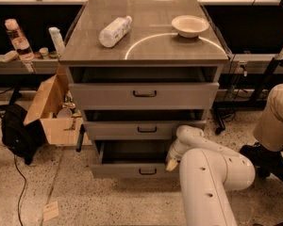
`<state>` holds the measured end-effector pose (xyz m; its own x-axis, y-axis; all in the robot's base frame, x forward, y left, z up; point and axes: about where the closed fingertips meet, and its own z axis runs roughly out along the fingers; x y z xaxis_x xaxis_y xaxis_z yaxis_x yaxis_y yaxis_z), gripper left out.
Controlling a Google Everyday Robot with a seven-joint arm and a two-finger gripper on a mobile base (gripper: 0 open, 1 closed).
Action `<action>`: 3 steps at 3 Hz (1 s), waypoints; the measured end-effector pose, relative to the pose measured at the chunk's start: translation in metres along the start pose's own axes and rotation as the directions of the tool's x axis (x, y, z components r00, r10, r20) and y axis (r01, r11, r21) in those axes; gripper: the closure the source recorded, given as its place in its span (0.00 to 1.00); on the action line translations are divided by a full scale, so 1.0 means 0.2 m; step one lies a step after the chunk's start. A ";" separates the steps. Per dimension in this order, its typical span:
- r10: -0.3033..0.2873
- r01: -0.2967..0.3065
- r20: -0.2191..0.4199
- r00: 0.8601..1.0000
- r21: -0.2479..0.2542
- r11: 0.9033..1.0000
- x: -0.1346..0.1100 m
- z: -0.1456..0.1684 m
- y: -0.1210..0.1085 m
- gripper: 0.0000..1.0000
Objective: Open bottom drawer
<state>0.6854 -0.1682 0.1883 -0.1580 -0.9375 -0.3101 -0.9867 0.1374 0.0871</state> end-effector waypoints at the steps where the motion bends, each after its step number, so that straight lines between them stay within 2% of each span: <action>1: 0.018 -0.018 0.003 1.000 -0.013 1.000 0.05 0.01 0.04 1.00; 2: 0.019 -0.019 0.004 1.000 -0.014 1.000 0.05 0.00 0.05 1.00; 3: 0.023 -0.023 0.009 1.000 -0.022 0.999 0.10 0.00 0.16 1.00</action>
Offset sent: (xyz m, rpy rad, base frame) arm -0.0451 -0.0254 -0.0052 0.0214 0.0630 -0.0424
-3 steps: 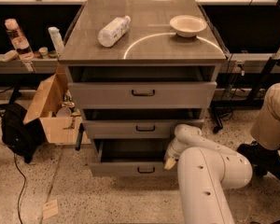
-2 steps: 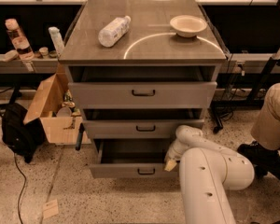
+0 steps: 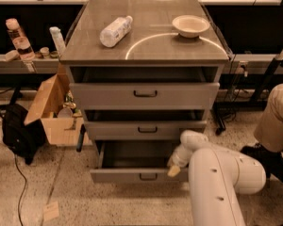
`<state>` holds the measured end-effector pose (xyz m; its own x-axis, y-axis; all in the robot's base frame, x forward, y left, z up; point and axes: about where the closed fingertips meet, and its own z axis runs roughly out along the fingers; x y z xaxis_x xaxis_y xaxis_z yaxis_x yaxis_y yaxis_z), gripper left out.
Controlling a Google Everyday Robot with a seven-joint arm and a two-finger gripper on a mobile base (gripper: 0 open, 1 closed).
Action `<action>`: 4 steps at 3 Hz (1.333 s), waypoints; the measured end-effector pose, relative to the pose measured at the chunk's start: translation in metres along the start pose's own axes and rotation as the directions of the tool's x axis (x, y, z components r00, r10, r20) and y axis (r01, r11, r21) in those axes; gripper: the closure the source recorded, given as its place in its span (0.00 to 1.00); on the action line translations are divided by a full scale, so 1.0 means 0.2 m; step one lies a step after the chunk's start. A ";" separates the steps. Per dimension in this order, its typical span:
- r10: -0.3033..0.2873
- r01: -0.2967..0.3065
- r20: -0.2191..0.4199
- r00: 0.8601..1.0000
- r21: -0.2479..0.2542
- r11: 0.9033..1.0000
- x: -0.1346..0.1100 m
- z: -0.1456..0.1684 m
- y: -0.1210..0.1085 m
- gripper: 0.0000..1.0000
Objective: Open bottom drawer
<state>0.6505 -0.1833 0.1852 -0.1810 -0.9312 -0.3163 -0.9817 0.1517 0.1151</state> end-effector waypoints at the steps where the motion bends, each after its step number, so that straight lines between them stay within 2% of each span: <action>1: 0.000 0.000 0.000 1.000 0.000 1.000 -0.01 0.00 0.00 1.00; 2: 0.009 -0.009 0.003 1.000 0.007 1.000 0.01 -0.01 0.04 1.00; 3: 0.009 -0.009 0.003 1.000 0.007 1.000 0.01 -0.01 0.04 0.82; 4: 0.009 -0.009 0.003 1.000 0.007 1.000 0.01 -0.01 0.04 0.59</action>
Offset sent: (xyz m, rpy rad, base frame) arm -0.1454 -0.0325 0.0358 0.0135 -0.0756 -0.1696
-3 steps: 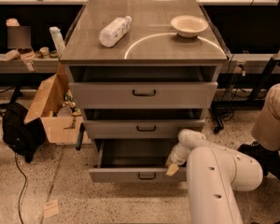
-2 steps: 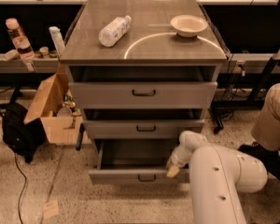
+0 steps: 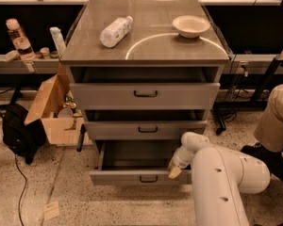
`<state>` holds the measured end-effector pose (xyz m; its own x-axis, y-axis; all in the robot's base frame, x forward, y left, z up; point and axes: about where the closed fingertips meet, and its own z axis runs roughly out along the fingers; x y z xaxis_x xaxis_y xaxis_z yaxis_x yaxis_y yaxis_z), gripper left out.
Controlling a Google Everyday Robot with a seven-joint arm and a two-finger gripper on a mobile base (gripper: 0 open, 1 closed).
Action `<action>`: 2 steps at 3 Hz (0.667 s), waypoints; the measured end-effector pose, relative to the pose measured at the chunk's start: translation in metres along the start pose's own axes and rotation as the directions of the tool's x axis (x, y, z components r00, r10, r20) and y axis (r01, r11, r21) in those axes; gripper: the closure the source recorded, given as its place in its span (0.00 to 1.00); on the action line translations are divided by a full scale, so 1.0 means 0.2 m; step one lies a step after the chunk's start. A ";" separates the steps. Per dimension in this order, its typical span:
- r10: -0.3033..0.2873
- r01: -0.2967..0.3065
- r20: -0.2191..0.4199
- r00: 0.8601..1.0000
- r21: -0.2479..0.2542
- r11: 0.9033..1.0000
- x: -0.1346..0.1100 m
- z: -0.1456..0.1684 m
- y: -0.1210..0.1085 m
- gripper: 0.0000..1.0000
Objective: Open bottom drawer
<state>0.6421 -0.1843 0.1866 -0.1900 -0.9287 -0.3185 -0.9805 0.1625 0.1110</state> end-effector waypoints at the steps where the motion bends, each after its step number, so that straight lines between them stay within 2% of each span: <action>1: -0.005 0.005 0.005 1.000 0.004 1.000 -0.02 -0.01 0.00 0.36; 2: -0.016 0.016 0.009 1.000 0.020 1.000 -0.05 -0.05 -0.02 0.13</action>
Offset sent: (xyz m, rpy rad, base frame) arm 0.0170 0.0090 0.0362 0.0063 -0.0705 0.0123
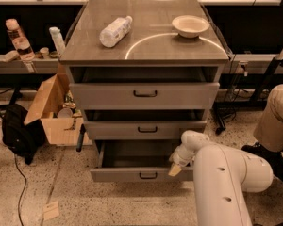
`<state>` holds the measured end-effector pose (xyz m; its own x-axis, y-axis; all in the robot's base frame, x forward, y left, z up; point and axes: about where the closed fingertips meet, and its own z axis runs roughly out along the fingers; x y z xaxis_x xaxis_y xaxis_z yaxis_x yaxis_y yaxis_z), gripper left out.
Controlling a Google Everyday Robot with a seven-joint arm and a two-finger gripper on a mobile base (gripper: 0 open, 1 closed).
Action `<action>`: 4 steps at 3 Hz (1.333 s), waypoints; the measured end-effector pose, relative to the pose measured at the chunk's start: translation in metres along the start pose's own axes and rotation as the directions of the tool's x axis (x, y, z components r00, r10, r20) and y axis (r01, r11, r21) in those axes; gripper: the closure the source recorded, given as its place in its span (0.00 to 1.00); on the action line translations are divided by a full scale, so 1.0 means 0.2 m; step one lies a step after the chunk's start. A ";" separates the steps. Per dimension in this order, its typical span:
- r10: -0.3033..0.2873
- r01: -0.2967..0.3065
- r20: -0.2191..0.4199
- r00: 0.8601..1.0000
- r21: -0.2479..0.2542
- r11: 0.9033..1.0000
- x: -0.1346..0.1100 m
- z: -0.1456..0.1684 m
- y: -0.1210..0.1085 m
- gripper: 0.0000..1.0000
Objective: Open bottom drawer
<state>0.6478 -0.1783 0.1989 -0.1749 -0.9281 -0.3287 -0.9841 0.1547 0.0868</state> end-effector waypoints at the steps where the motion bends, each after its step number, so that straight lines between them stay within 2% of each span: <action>1: -0.009 0.009 0.000 1.000 0.016 1.000 -0.03 -0.04 -0.02 0.00; 2: -0.013 0.013 0.002 1.000 0.022 1.000 -0.04 -0.06 -0.03 0.00; 3: -0.022 0.022 -0.006 1.000 0.042 0.999 -0.07 -0.11 -0.07 0.00; 4: -0.013 0.013 -0.005 1.000 0.067 0.998 -0.06 -0.09 -0.07 0.00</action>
Offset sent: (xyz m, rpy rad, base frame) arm 0.0188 0.0019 0.0306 -0.0010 -0.0545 0.0077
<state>0.6632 -0.1756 0.2179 -0.1619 -0.9319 -0.3246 -0.9862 0.1647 0.0191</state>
